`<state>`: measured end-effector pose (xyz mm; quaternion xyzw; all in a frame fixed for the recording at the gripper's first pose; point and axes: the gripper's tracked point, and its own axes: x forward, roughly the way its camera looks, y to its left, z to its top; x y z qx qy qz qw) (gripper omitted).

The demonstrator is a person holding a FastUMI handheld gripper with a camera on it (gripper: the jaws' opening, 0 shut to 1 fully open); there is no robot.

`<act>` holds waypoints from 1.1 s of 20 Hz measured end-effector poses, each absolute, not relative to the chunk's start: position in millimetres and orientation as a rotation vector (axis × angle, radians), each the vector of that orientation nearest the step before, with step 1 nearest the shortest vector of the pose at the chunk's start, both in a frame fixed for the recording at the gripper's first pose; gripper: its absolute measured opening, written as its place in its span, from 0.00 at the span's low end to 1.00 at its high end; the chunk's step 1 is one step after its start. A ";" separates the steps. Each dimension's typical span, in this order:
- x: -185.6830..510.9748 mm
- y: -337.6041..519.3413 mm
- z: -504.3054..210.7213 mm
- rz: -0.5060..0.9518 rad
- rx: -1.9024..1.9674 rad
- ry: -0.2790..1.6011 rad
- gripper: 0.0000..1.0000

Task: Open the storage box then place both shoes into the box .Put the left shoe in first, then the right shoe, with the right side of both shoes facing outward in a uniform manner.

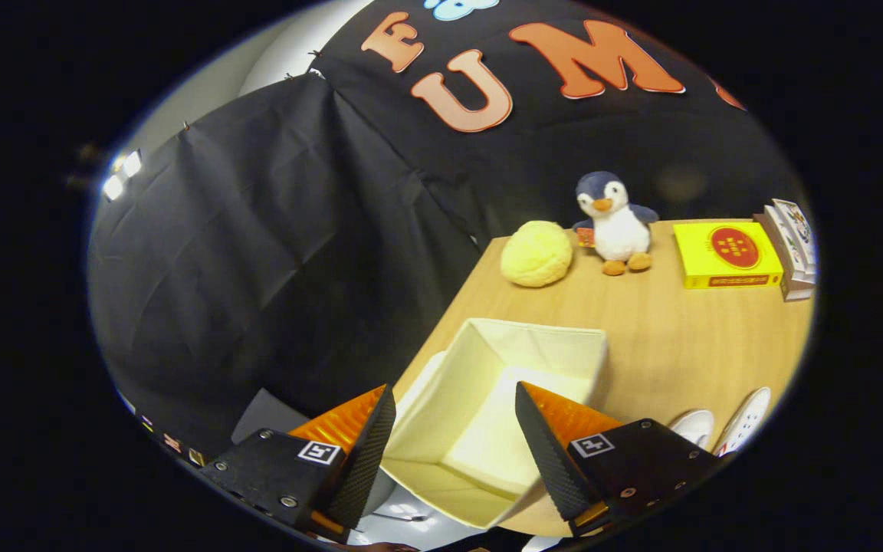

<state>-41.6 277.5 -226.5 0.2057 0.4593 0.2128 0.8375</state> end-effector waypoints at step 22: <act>-212.0 76.3 -371.9 0.181 0.010 1.279 0.64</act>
